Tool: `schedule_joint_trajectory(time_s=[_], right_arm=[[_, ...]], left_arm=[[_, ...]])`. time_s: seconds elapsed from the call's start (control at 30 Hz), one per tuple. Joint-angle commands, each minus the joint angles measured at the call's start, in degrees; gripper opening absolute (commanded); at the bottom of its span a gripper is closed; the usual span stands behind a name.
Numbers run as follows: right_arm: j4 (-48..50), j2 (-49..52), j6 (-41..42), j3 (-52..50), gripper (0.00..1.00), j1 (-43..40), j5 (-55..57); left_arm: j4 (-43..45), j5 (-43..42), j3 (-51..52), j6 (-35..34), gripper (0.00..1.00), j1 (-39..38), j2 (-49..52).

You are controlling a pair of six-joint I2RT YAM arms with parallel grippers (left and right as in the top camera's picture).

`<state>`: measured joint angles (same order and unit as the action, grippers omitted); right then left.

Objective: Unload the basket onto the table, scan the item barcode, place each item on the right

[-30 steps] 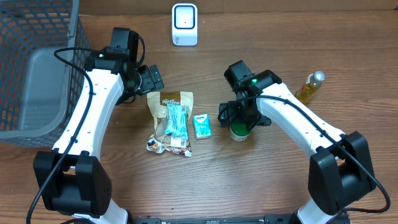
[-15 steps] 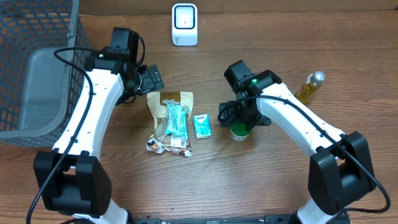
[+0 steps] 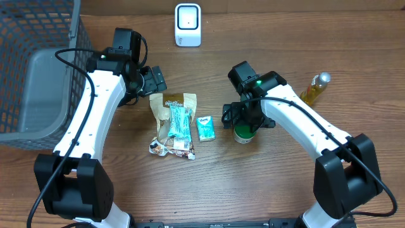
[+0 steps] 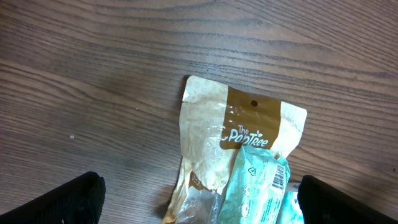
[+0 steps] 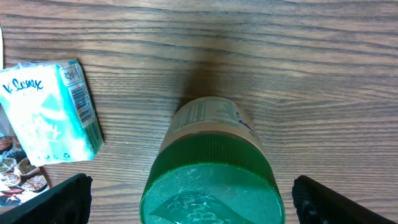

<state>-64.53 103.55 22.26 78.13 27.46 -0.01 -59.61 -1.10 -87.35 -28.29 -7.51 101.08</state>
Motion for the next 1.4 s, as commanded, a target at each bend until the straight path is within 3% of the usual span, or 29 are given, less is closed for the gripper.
schedule_joint_trajectory(time_s=[0.0, 1.37], right_arm=[[0.2, -0.8, 0.5, 1.0, 1.0, 0.1, -0.1], [5.2, -0.8, 2.0, -5.5, 1.0, 0.1, 2.1]], left_arm=[[0.1, 0.0, -0.9, 0.7, 1.0, 0.0, 0.1], [0.1, 0.0, -0.9, 0.7, 1.0, 0.0, 0.1]])
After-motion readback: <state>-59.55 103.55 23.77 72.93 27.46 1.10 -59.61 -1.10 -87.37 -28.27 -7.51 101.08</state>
